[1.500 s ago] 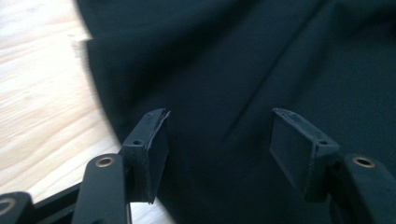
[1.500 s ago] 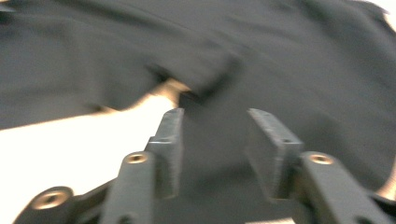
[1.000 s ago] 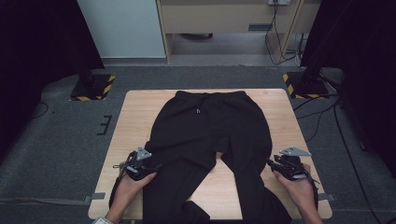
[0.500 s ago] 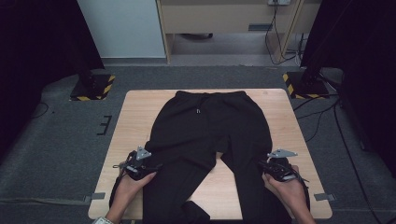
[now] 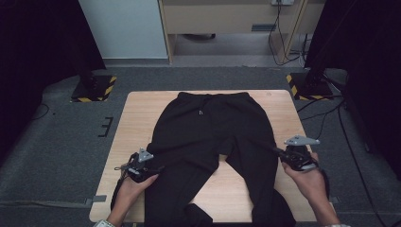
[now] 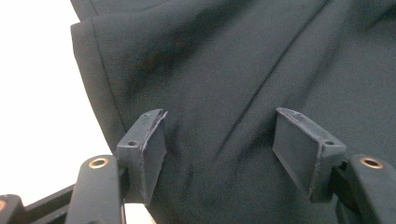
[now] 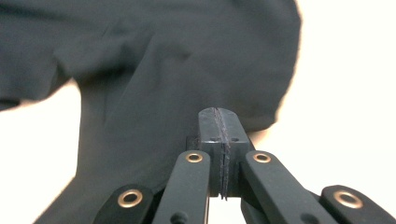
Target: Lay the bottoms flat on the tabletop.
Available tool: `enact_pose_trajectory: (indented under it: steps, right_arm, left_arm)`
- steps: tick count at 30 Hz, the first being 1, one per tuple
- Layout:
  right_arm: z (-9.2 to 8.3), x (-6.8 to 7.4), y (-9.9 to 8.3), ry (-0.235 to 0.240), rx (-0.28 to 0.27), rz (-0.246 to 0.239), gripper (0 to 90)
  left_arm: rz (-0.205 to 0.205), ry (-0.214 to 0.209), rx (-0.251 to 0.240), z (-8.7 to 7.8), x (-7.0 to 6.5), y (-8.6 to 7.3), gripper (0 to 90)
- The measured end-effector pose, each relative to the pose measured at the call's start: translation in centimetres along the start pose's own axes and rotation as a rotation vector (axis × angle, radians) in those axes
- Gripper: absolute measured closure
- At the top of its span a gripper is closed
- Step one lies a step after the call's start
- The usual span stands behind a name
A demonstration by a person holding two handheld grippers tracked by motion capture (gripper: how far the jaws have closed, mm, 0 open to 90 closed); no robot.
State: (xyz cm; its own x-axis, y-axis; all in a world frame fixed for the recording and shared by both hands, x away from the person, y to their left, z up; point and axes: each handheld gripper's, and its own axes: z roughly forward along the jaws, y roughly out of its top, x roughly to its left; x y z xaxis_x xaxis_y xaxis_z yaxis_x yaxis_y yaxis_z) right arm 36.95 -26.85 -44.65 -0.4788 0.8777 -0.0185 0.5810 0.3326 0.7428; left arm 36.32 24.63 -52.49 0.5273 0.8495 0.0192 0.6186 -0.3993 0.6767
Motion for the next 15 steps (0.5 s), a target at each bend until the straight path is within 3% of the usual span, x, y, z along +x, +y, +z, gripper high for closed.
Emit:
enact_pose_trajectory:
  steps: [3, 5, 8, 11, 15]
  right_arm:
    - [-0.9, -1.8, 1.2, -0.049, -0.021, 0.0, 90.0]
    - [-0.5, -3.4, 1.3, -0.085, 0.0, 0.014, 90.0]
    - [1.7, -5.8, 0.1, -0.12, 0.077, 0.067, 90.0]
    - [4.0, -7.0, -1.5, -0.128, 0.136, 0.106, 90.0]
    - [6.4, -7.5, -3.1, -0.103, 0.121, 0.162, 89.9]
  left_arm:
    - [-0.005, -0.002, -0.002, 0.0, 0.1, 0.0, 33.3]
    - [-0.004, -0.002, -0.002, 0.0, 0.1, 0.0, 33.2]
    - [-0.006, -0.003, -0.005, 0.0, 0.1, 0.0, 33.2]
    - [-0.009, -0.005, -0.007, 0.1, 0.2, -0.1, 33.1]
    - [-0.002, -0.001, -0.008, 0.0, 0.1, 0.0, 33.1]
